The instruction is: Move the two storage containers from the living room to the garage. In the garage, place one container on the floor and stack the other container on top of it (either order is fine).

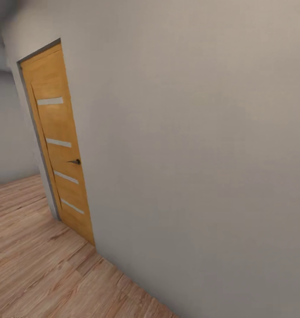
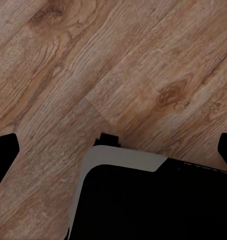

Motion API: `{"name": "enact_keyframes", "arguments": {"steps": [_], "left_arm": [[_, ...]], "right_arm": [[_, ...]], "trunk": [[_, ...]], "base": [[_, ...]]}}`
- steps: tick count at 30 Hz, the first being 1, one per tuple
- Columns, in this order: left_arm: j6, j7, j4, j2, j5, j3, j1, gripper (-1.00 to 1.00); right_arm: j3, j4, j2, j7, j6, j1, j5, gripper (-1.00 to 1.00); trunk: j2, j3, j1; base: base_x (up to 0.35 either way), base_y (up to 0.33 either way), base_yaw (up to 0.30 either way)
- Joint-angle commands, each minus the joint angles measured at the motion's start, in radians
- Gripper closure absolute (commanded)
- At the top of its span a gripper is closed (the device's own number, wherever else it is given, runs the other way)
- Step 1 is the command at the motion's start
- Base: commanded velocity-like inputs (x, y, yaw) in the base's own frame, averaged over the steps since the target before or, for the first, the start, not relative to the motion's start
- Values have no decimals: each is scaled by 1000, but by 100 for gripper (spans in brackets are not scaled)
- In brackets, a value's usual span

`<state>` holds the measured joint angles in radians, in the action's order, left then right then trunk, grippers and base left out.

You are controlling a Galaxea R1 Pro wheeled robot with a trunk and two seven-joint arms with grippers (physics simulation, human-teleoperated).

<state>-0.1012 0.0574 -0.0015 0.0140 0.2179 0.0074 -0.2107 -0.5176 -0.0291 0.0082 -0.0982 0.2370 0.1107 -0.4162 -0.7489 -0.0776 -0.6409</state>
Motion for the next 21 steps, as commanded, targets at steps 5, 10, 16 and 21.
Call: {"name": "enact_keyframes", "arguments": {"steps": [5,10,16,21], "left_arm": [[-6,1,0,0,4,0,-1,-100],[-9,1,0,0,4,0,-1,-100],[-9,2,0,-1,4,0,-1,-100],[-9,1,-1,-4,3,1,-1,-100]], "right_arm": [[-9,-3,1,-2,5,1,-6,-100],[-14,-3,1,-2,5,1,-2,-100],[-16,-3,1,-2,5,1,0,-100],[-9,-3,1,-2,4,1,-3,-100]], "trunk": [[-1,-2,-1],[-1,-2,-1],[-1,-2,-1],[-1,-2,-1]], "base": [[201,0,282],[26,0,282],[2,0,282],[0,0,282]]}}
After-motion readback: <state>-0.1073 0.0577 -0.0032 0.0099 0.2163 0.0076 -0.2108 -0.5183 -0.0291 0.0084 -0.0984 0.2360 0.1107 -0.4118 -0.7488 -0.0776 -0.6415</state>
